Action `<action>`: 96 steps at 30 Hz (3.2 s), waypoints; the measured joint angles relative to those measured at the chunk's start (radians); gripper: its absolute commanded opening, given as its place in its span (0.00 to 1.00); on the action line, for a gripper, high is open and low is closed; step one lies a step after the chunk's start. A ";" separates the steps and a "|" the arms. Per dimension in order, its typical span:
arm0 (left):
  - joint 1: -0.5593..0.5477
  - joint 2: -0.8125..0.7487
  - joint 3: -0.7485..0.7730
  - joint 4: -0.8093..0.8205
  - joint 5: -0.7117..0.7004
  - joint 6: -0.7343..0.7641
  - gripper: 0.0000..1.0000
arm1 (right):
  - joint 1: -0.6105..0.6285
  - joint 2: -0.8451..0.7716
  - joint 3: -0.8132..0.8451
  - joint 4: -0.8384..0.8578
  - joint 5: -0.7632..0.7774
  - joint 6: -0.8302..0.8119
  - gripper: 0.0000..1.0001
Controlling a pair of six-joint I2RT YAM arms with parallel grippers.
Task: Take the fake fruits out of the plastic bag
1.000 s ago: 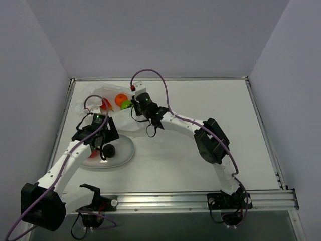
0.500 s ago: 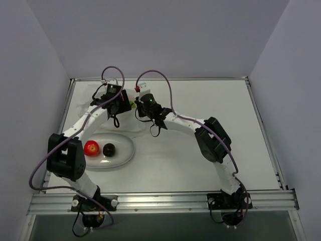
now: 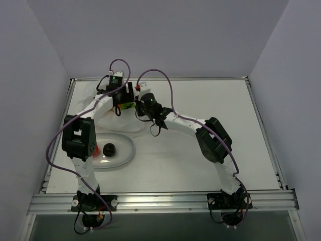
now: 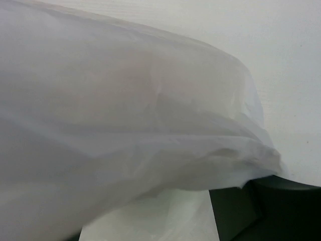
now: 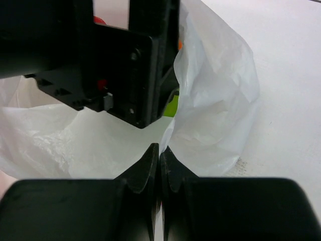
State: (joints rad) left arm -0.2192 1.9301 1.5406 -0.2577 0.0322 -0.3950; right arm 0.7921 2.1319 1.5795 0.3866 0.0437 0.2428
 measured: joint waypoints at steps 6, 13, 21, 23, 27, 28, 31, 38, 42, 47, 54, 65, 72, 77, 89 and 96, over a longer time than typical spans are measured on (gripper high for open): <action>0.003 0.082 0.021 0.001 0.036 0.035 0.84 | -0.001 0.000 0.000 0.000 -0.004 0.004 0.00; 0.003 0.110 0.028 0.010 0.038 0.054 0.77 | -0.001 0.000 0.000 0.001 -0.007 0.014 0.00; 0.003 0.074 -0.010 0.035 0.027 0.066 0.40 | -0.001 0.000 0.000 0.001 -0.006 0.017 0.00; 0.003 0.028 -0.037 0.032 0.026 0.065 0.40 | -0.001 0.000 0.000 0.001 -0.006 0.018 0.00; 0.005 -0.103 -0.072 0.035 0.023 0.054 0.39 | -0.004 0.000 0.000 0.007 -0.006 0.019 0.00; 0.005 -0.142 -0.081 0.040 0.023 0.050 0.39 | -0.005 0.000 0.000 0.012 -0.006 0.021 0.00; 0.005 -0.271 -0.124 0.058 0.014 0.032 0.39 | -0.011 0.000 0.000 0.021 -0.007 0.027 0.00; 0.017 -0.529 -0.311 0.053 -0.036 -0.033 0.39 | -0.014 0.000 -0.001 0.030 -0.013 0.046 0.00; 0.018 -0.690 -0.471 0.000 -0.075 -0.095 0.39 | -0.014 0.000 -0.002 0.036 -0.021 0.049 0.00; -0.006 -0.846 -0.657 -0.048 -0.077 -0.181 0.39 | -0.014 0.000 -0.014 0.044 -0.026 0.052 0.00; -0.127 -0.857 -0.802 -0.062 -0.090 -0.260 0.40 | -0.014 0.000 -0.017 0.044 -0.026 0.053 0.00; -0.206 -0.774 -0.819 -0.112 -0.235 -0.272 0.85 | -0.014 0.000 -0.017 0.044 -0.026 0.052 0.00; -0.204 -0.733 -0.642 -0.173 -0.277 -0.246 0.84 | -0.014 0.000 -0.017 0.044 -0.026 0.052 0.00; -0.194 -0.603 -0.397 -0.137 -0.283 -0.212 0.70 | -0.014 0.000 -0.018 0.044 -0.026 0.052 0.00; -0.026 -0.160 -0.127 -0.094 -0.209 -0.146 0.57 | -0.005 0.000 -0.018 0.044 -0.027 0.052 0.00; -0.004 -0.008 -0.043 -0.045 -0.192 -0.085 0.76 | -0.002 0.000 -0.018 0.044 -0.039 0.052 0.00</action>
State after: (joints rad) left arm -0.2230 1.9224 1.4975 -0.3031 -0.1600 -0.4805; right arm 0.7902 2.1315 1.5612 0.4309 0.0048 0.2947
